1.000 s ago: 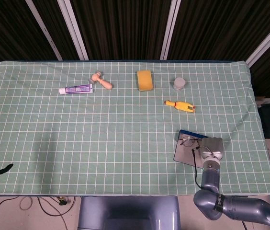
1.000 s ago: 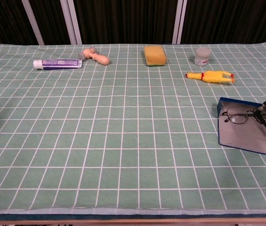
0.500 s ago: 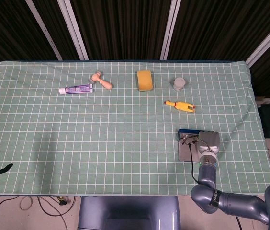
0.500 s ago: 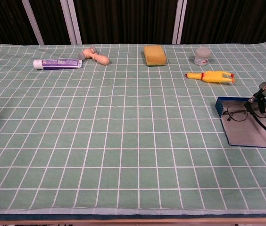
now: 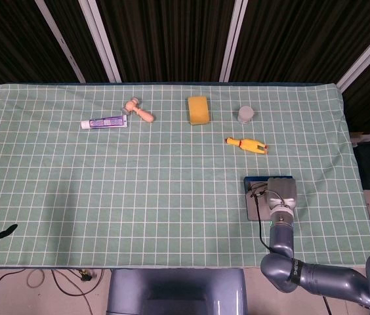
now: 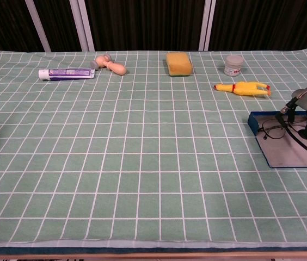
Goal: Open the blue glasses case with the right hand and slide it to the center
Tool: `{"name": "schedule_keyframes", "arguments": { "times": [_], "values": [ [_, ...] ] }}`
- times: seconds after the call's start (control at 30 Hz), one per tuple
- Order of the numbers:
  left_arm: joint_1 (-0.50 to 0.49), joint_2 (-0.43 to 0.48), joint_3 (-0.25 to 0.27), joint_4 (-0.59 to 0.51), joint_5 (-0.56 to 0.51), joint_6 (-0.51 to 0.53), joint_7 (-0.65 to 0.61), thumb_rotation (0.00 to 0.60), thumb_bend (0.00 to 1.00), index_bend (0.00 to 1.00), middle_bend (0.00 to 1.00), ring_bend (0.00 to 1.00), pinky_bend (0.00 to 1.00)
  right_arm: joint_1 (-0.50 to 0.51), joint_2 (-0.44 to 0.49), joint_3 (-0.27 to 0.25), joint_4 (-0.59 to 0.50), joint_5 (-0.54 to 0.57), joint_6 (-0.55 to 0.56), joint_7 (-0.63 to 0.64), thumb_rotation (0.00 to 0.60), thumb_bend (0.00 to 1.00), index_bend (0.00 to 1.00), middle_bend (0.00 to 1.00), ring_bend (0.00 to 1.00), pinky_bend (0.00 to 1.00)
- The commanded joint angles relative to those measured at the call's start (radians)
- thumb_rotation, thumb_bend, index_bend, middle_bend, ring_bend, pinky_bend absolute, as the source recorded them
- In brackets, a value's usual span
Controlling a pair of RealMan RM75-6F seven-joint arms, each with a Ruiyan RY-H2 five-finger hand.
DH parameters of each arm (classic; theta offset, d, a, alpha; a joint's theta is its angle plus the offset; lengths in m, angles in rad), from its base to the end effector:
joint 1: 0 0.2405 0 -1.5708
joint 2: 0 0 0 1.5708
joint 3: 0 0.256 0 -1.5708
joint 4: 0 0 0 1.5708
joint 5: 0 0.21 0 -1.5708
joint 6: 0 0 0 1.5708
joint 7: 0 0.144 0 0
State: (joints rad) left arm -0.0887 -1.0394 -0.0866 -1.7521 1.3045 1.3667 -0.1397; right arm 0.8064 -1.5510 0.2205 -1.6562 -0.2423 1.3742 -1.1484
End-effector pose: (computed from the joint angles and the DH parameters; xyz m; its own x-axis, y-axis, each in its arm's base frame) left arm -0.3160 0.1852 0.1692 0.1681 0.0622 0.9838 0.9686 0.1753 -0.1766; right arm -0.1977 -0.3326 0.0124 0.6538 -0.4632 0.5983 -0.6166 0.1322 0.7761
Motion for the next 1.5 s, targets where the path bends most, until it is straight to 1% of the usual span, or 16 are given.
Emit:
{"name": "schedule_keyframes", "arguments": {
  "times": [0.03,0.2,0.4,0.57,0.73,0.87,0.97,1.27,1.5],
  "values": [
    [-0.001,-0.002,0.003,0.003,0.005,-0.001,0.007,0.600,0.00,0.00,0.00,0.00,0.00,-0.007,0.047,0.014,-0.068,-0.043,0.021,0.025,0.600,0.40,0.22,0.92,1.00,1.00],
    [-0.001,-0.014,0.008,0.017,0.029,0.017,0.040,0.600,0.00,0.00,0.00,0.00,0.00,-0.002,0.076,0.037,-0.060,-0.067,0.002,0.053,0.600,0.39,0.24,0.93,1.00,1.00],
    [0.000,-0.027,0.010,0.027,0.030,0.024,0.063,0.600,0.00,0.00,0.00,0.00,0.00,0.008,0.071,0.047,0.019,-0.087,-0.066,0.094,0.600,0.41,0.33,0.94,1.00,1.00],
    [-0.001,-0.036,0.009,0.031,0.027,0.027,0.081,0.600,0.00,0.00,0.00,0.00,0.00,0.015,0.052,0.062,0.093,-0.038,-0.130,0.114,0.600,0.42,0.37,0.94,1.00,1.00],
    [-0.002,-0.041,0.006,0.034,0.022,0.029,0.090,0.600,0.00,0.00,0.00,0.00,0.00,0.023,0.038,0.066,0.145,-0.011,-0.170,0.121,0.600,0.42,0.38,0.94,1.00,1.00],
    [-0.003,-0.044,0.005,0.037,0.020,0.028,0.097,0.600,0.00,0.00,0.00,0.00,0.00,0.031,0.029,0.072,0.171,0.024,-0.192,0.120,0.600,0.43,0.39,0.94,1.00,1.00],
    [-0.004,-0.046,0.004,0.040,0.019,0.030,0.103,0.600,0.00,0.00,0.00,0.00,0.00,0.036,0.023,0.077,0.186,0.041,-0.206,0.123,0.600,0.45,0.40,0.94,1.00,1.00],
    [-0.005,-0.048,0.001,0.043,0.014,0.028,0.104,0.600,0.00,0.00,0.00,0.00,0.00,0.048,0.001,0.074,0.228,0.053,-0.226,0.131,0.600,0.49,0.43,0.94,1.00,1.00],
    [-0.006,-0.047,-0.002,0.042,0.009,0.025,0.102,0.600,0.00,0.00,0.00,0.00,0.00,0.055,-0.007,0.068,0.247,0.068,-0.228,0.124,0.600,0.49,0.43,0.94,1.00,1.00]
  ]
}}
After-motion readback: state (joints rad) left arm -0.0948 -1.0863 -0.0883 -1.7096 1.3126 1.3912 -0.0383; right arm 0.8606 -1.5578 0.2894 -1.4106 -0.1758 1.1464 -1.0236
